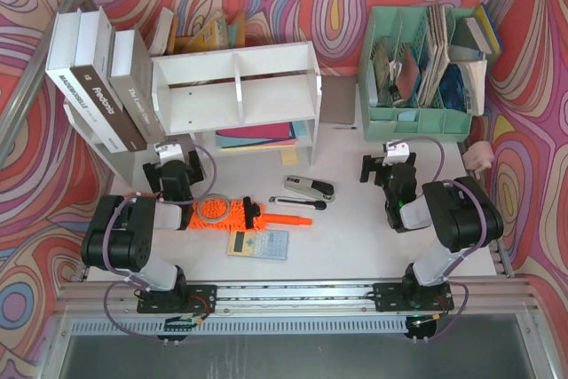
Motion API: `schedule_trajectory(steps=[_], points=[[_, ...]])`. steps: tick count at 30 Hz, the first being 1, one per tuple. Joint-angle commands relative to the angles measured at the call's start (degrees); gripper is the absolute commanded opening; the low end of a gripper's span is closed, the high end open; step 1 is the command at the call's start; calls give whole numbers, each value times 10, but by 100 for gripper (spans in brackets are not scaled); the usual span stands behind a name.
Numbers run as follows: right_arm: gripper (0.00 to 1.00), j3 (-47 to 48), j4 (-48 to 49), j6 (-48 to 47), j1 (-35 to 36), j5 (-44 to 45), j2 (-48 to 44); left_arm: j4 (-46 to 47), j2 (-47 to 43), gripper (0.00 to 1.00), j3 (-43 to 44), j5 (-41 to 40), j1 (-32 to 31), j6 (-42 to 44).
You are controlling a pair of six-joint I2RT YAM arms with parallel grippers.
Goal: Dust the bookshelf with a duster
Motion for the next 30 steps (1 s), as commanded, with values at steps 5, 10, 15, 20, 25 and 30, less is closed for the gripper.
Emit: schedule_trajectory(steps=[5,10,15,20,25,30], points=[[99,11,19,4,-3,8,3,5,0,98,6,5,2,-7],[99,11,20,3,-3,8,3,5,0,98,6,4,2,-8],[99,12,18,5,-4,3,4,4,0,98,6,4,2,-8],[99,9,21,3,-5,5,2,55,-5,98,-25,16,2,-5],[99,-2,41,-11,-5,-20,-1,201,4,98,-97,35,2,3],[99,-30,86,-26,4,-27,-6,279,6,98,-135,45,-5,11]])
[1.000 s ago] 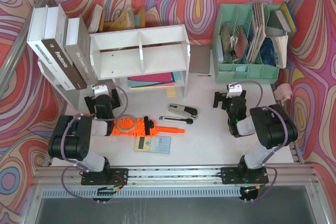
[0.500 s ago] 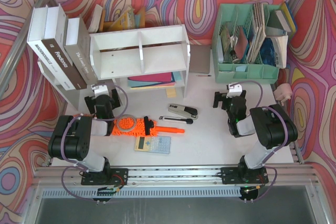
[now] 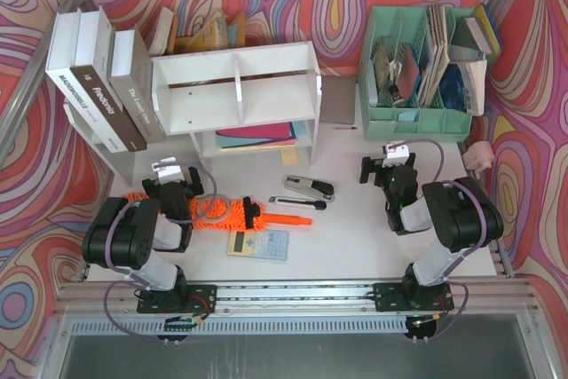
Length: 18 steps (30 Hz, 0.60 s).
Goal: Dust the bookshelf with a duster
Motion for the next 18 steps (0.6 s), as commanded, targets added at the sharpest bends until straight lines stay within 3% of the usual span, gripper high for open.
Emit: schedule_trajectory(steps=[1,5,12,14,18], points=[[99,-28,73,-23,7,-8,-8,103,-12,98,-22,9,-8,12],[99,-54,109,-37,23,9,-27,104,-74,98,-42,-49,-55,50],[99,-50,13,-92,112,84,-127,84,-214,98,-87,-239,-190,127],[99,-61,-7,-81,117,77,-165,39,-282,98,-84,-284,-241,158],[99,-59,-91,-61,135,58,-251,-151,-437,98,-60,-346,-334,167]])
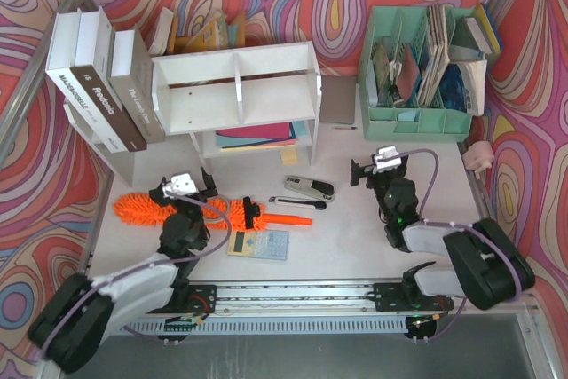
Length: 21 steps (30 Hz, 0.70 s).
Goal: Dust the bookshelf with a duster
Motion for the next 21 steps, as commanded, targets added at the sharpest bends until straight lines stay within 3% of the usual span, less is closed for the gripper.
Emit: schedule_trajectory(steps=[1,6,10,15,18,21], points=[[99,-1,-92,18,16,-4,-84,-203,-148,98,19,-110,-73,19],[99,10,-196,79,19,-78,-194,-477,-334,98,60,-127,-117,-76],[99,31,-287,176,19,-93,-277,-677,-413,99,110,-106,-119,-193],[99,83,-480,395,18,16,-328,-815,-440,98,170,-89,-119,-325],[99,108,-509,352,18,-47,-316,-872,-445,98,194,-51,-119,-379],[99,143,-555,332,18,-66,-281,-1003,-434,98,232,-118,-118,-542]])
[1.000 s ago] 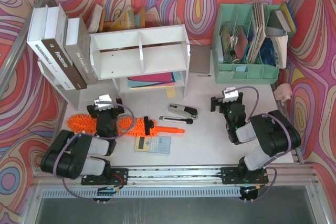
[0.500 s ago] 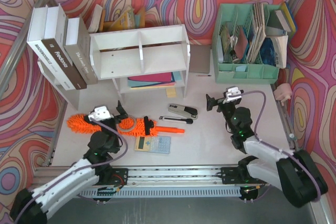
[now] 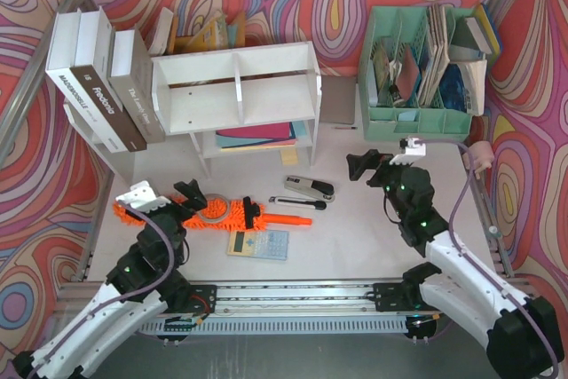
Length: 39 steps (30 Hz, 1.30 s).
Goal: Dust the bookshelf with a duster
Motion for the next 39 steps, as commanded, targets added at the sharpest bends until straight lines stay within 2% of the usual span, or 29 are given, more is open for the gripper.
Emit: schedule_trajectory(steps=[1,2,4,7,9,12,15,18,23,28,39], points=[[99,45,-106,7,3,-34,39,-238,6,98,54,-53,-3,-257],[99,45,-105,0,3,-40,42,-263,10,98,65,-49,-2,-277],[99,40,-98,-7,3,-49,43,-292,25,98,85,-16,-3,-251],[99,40,-98,-13,3,-51,54,-360,48,99,128,-9,-2,-297],[99,40,-99,-15,3,-51,61,-374,59,98,138,-2,-2,-299],[99,38,-94,-16,3,-46,66,-368,53,98,136,13,-2,-288],[99,34,-90,-14,3,-44,71,-263,34,98,103,115,-2,-221],[99,35,-89,-13,2,-44,76,-322,85,98,128,107,-2,-286],[99,33,-84,-10,3,-33,84,-418,233,98,186,128,-2,-374],[99,28,-78,-3,3,-33,91,-423,328,87,198,166,-2,-414],[99,26,-66,2,3,-49,112,-365,306,71,118,144,-1,-473]])
